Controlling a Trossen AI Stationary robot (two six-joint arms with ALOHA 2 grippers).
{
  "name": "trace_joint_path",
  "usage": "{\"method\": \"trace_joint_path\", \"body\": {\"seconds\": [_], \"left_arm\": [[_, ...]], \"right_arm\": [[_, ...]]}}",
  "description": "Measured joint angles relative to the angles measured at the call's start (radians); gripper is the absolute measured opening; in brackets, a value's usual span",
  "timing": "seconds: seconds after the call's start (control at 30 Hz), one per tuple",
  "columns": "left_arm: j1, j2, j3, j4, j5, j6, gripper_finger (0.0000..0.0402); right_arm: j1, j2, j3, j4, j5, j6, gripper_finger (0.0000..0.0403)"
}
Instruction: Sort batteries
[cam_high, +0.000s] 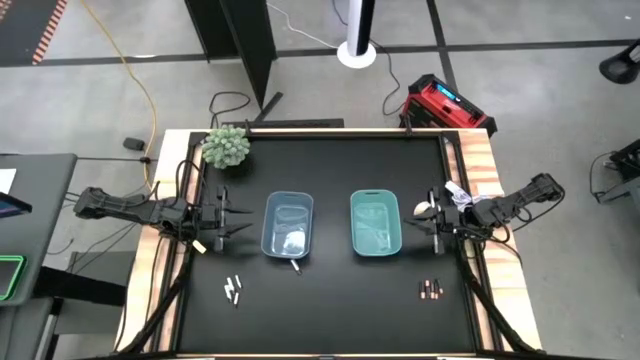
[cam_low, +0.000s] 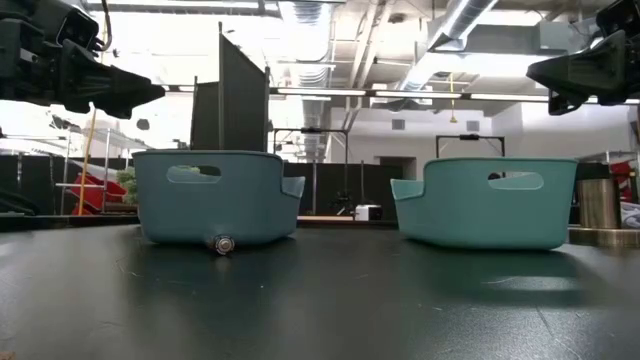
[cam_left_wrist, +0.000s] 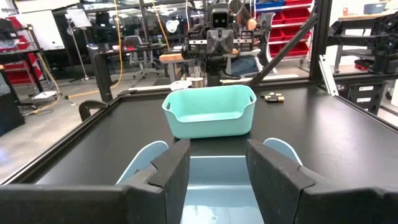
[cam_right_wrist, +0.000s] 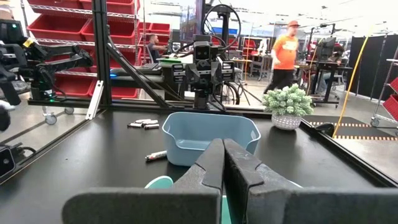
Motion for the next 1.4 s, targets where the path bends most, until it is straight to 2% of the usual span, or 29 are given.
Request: {"method": "trace_joint_path", "body": {"seconds": [0.13, 0.23, 0.4, 0.6, 0.67, 0.77, 0.87, 1.0, 1.2, 1.3, 1.4], "left_arm": [[0.000, 0.000, 0.000, 0.000, 0.000, 0.000, 0.0153], [0.000, 0.000, 0.000, 0.018, -0.007, 0.130, 0.0153], [0.000, -0.001, 0.010, 0.020, -0.015, 0.363, 0.0153], [0.000, -0.001, 0.023, 0.040, -0.076, 0.388, 0.0153], [0.000, -0.002, 0.026, 0.047, -0.070, 0.370, 0.0153], [0.000, -0.001, 0.026, 0.054, -0.019, 0.196, 0.0153], [0.005, -0.002, 0.028, 0.123, -0.048, 0.054, 0.0153], [0.005, -0.001, 0.028, 0.188, -0.050, -0.054, 0.0153], [0.005, -0.002, 0.030, 0.261, -0.051, -0.161, 0.0153], [0.005, -0.002, 0.030, 0.261, -0.051, -0.234, 0.0153], [0.005, -0.001, 0.030, 0.258, -0.050, -0.291, 0.0153]], "right_arm": [[-0.001, 0.000, 0.000, 0.006, 0.002, -0.010, 0.0026], [-0.015, 0.000, 0.000, 0.054, 0.014, -0.108, 0.0026], [-0.029, 0.000, 0.001, 0.282, 0.019, -0.002, 0.0026], [-0.031, -0.001, 0.026, 0.559, 0.019, 0.151, 0.0026], [-0.031, -0.001, 0.045, 0.563, 0.019, 0.156, 0.0026], [-0.025, 0.000, 0.099, 0.464, -0.029, 0.181, 0.0026], [-0.012, 0.020, 0.181, 0.275, -0.118, 0.261, 0.0026], [0.024, 0.106, 0.282, 0.081, -0.164, 0.342, 0.0026], [0.117, 0.340, 0.505, -0.220, -0.188, 0.379, 0.0026], [0.168, 0.495, 0.634, -0.413, -0.188, 0.477, 0.0026], [0.224, 0.664, 0.743, -0.619, -0.189, 0.644, 0.0026]]}}
